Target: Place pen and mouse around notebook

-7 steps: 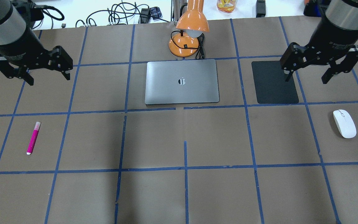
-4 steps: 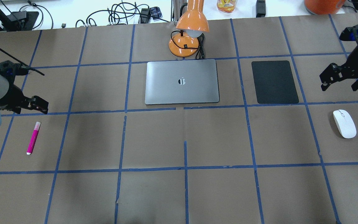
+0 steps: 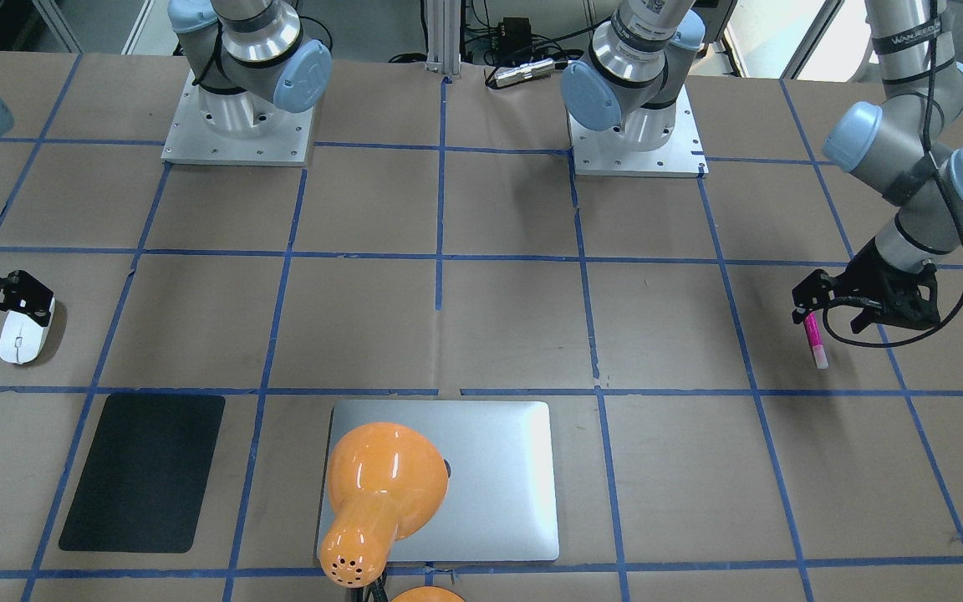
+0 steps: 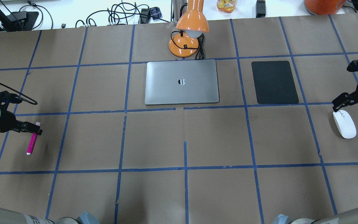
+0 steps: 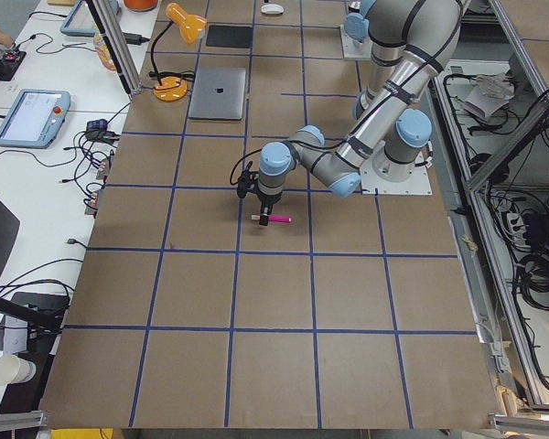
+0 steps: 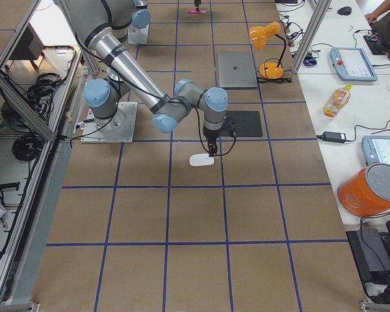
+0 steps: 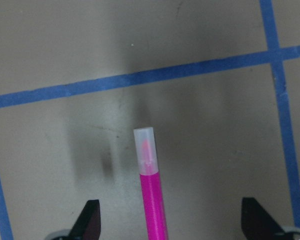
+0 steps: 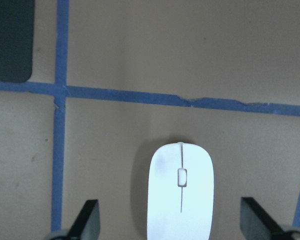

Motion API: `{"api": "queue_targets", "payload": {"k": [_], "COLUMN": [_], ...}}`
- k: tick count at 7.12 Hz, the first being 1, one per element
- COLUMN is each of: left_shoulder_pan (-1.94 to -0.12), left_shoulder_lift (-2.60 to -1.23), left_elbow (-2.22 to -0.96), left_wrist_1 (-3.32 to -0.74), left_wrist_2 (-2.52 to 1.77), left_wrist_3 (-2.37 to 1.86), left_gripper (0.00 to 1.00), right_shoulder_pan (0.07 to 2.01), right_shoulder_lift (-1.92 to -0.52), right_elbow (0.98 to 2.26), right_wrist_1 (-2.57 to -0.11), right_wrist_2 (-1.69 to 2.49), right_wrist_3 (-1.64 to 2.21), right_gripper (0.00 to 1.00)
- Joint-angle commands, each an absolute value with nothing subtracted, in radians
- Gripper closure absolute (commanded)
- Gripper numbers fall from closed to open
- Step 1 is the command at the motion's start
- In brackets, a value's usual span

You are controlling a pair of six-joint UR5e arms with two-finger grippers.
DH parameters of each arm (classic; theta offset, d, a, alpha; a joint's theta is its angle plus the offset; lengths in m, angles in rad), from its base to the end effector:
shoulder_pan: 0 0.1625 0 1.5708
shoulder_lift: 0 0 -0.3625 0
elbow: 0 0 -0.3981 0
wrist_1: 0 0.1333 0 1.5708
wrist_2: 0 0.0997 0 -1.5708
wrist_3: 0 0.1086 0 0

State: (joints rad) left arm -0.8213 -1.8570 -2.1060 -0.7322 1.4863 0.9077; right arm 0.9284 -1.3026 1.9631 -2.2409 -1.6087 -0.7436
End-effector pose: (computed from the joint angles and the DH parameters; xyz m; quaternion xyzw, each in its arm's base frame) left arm 0.2194 -0.4448 0.1123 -0.0793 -0.9959 0.0369 0.0222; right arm -0.2028 -0.4867 0.1602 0.0505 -0.9985 -0.0084 0.0176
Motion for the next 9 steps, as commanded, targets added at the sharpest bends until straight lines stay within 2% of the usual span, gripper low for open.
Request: {"api": "queue_targets", "payload": {"k": [1, 3, 4, 6, 7, 8, 9], "left_shoulder_pan": [-0.824, -0.822, -0.824, -0.827, -0.859, -0.947, -1.047], "left_shoulder_lift": [-1.891, -1.894, -1.893, -1.888, -1.863, -1.826, -1.792], "left_elbow": [-2.111, -2.111, -2.111, -2.105, -2.1, -2.092, -2.092], "left_wrist_1": [-0.707, -0.706, -0.704, -0.719, -0.753, -0.781, -0.788], "left_wrist_2": [1.486, 1.486, 1.488, 1.494, 1.497, 1.497, 1.503], "left_wrist_3": [0.834, 0.83, 0.825, 0.729, 0.515, 0.269, 0.025], "left_gripper": [0.27, 0.82, 0.97, 1.0, 1.0, 1.0, 1.0], "right_shoulder_pan": [0.904, 0.905, 0.905, 0.905, 0.905, 0.904, 0.905], "right_shoulder_lift": [-1.235, -1.215, -1.198, -1.184, -1.184, -1.186, -1.186], "right_elbow": [1.968, 1.97, 1.971, 1.971, 1.968, 1.97, 1.97], "right_wrist_1": [-2.308, -2.309, -2.31, -2.309, -2.307, -2.296, -2.295], "right_wrist_2": [-1.611, -1.605, -1.608, -1.614, -1.615, -1.615, -1.615], "right_wrist_3": [-0.773, -0.769, -0.767, -0.767, -0.767, -0.767, -0.767], "right_gripper": [0.0, 0.0, 0.0, 0.0, 0.0, 0.06, 0.26]}}
